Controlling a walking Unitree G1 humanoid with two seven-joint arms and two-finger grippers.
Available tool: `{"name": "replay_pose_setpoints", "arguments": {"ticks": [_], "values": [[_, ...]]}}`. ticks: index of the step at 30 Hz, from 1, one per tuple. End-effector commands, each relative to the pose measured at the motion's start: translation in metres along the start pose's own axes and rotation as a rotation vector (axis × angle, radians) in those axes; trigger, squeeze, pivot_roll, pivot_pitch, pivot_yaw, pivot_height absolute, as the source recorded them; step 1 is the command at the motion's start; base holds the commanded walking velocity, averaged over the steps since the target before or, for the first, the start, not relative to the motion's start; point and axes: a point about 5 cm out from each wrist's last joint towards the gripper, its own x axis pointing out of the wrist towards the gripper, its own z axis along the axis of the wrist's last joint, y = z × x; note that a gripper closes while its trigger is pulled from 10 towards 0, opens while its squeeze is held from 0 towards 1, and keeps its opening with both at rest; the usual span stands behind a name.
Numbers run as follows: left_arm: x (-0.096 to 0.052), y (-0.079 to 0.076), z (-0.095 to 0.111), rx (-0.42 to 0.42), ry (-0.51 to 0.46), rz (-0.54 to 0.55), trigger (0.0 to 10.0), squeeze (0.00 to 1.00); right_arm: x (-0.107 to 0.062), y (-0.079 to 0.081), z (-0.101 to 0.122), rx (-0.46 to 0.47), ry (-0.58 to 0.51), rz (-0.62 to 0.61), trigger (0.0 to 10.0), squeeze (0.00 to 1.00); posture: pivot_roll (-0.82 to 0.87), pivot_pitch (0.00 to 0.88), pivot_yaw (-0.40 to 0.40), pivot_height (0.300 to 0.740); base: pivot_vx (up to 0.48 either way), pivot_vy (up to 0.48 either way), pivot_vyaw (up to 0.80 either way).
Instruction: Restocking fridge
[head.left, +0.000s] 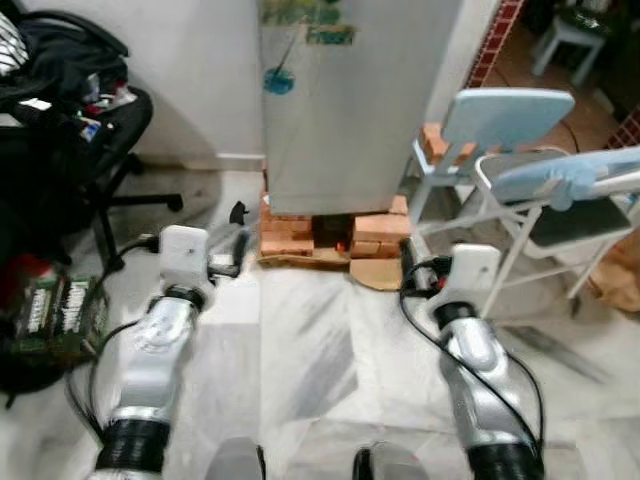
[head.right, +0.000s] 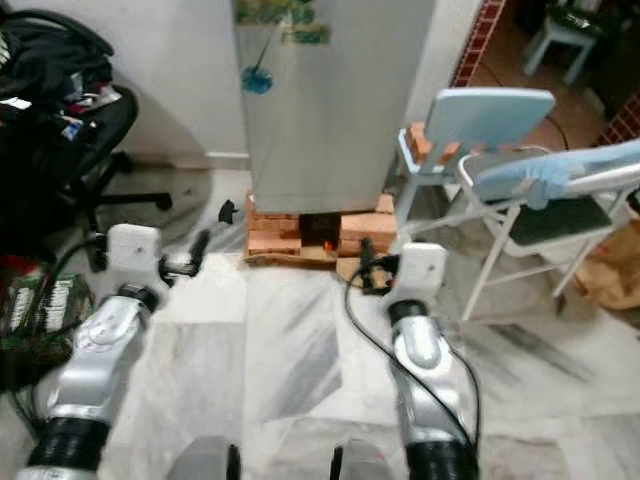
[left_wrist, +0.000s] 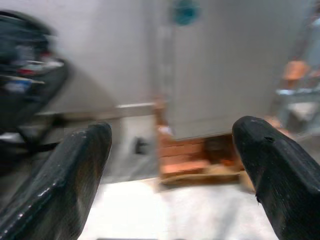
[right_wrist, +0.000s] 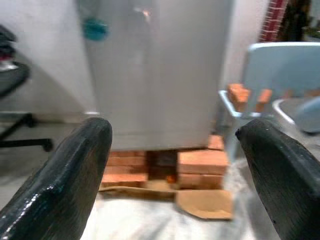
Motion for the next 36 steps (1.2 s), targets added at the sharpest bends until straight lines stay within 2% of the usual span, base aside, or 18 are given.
{"name": "replay_pose_setpoints", "arguments": {"ticks": [1, 3, 5, 6, 10, 11, 12, 13, 15, 17, 20, 25, 30, 36], "values": [[0.001, -0.001, -0.003, -0.032, 0.013, 0.005, 10.0, 0.0, -0.002, -0.016, 0.001, -0.038, 0.008, -0.072, 10.0, 0.0, 0.0, 0.051, -0.007, 0.74, 0.0, 0.424, 0.0], [0.001, 0.0, -0.005, -0.048, 0.02, 0.001, 10.0, 0.0, -0.002, -0.019, 0.004, -0.108, -0.006, -0.095, 10.0, 0.0, 0.0, 0.047, -0.011, 0.74, 0.0, 0.424, 0.0], [0.001, -0.002, -0.005, -0.037, 0.007, -0.013, 10.0, 0.0, -0.001, -0.016, 0.006, -0.121, -0.023, -0.022, 10.0, 0.0, 0.0, 0.04, -0.015, 0.74, 0.124, 0.418, 0.0], [0.002, -0.003, -0.004, -0.028, -0.006, -0.013, 10.0, 0.0, 0.0, -0.015, 0.007, -0.17, -0.026, -0.006, 10.0, 0.0, -0.01, 0.039, -0.016, 0.74, 0.266, 0.401, 0.0], [0.001, -0.007, -0.003, -0.041, -0.007, -0.039, 10.0, 0.0, 0.0, -0.012, 0.01, -0.123, -0.04, 0.021, 10.0, 0.0, -0.01, 0.039, -0.02, 0.74, 0.319, 0.357, 0.0], [0.001, -0.007, -0.005, -0.06, 0.005, -0.037, 10.0, 0.0, 0.0, -0.011, 0.011, -0.13, -0.044, 0.023, 10.0, 0.0, -0.01, 0.039, -0.02, 0.74, 0.341, 0.337, 0.0], [0.0, -0.007, -0.006, -0.061, 0.01, -0.035, 10.0, 0.0, 0.001, -0.01, 0.012, -0.177, -0.035, 0.023, 10.0, 0.0, -0.01, 0.039, -0.023, 0.74, 0.345, 0.334, 0.0], [0.0, -0.007, -0.006, -0.061, 0.01, -0.035, 10.0, 0.0, 0.001, -0.01, 0.012, -0.177, -0.035, 0.023, 10.0, 0.0, -0.01, 0.039, -0.023, 0.74, 0.345, 0.334, 0.0], [0.001, -0.006, -0.007, -0.061, 0.011, -0.03, 10.0, 0.0, 0.0, -0.001, 0.014, -0.049, -0.018, 0.106, 10.0, 0.0, -0.01, 0.05, -0.025, 0.74, 0.345, 0.334, 0.0], [0.002, -0.007, -0.006, -0.058, 0.005, -0.028, 10.0, 0.0, 0.001, 0.002, 0.02, -0.031, -0.057, 0.12, 10.0, 0.0, -0.01, 0.058, -0.022, 0.74, 0.345, 0.334, 0.0], [0.003, -0.007, -0.005, -0.054, -0.006, -0.026, 10.0, 0.0, 0.002, 0.003, 0.02, -0.046, -0.057, 0.101, 10.0, 0.0, -0.01, 0.055, -0.024, 0.74, 0.345, 0.334, 0.0], [0.002, -0.008, -0.003, -0.053, -0.015, -0.038, 10.0, 0.0, 0.004, 0.006, 0.022, -0.033, -0.058, 0.103, 10.0, 0.0, -0.01, 0.056, -0.022, 0.74, 0.416, 0.152, -0.8], [0.003, -0.007, -0.003, -0.038, -0.018, -0.04, 10.0, 0.0, 0.006, 0.002, 0.025, -0.035, -0.069, 0.09, 10.0, 0.0, -0.01, 0.059, -0.024, 0.74, 0.431, 0.0, -0.8], [0.002, -0.007, -0.005, -0.064, -0.005, -0.02, 10.0, 0.0, 0.009, 0.003, 0.027, -0.039, -0.076, 0.089, 10.0, 0.0, 0.0, 0.06, -0.025, 0.74, 0.431, 0.0, -0.8]]}}
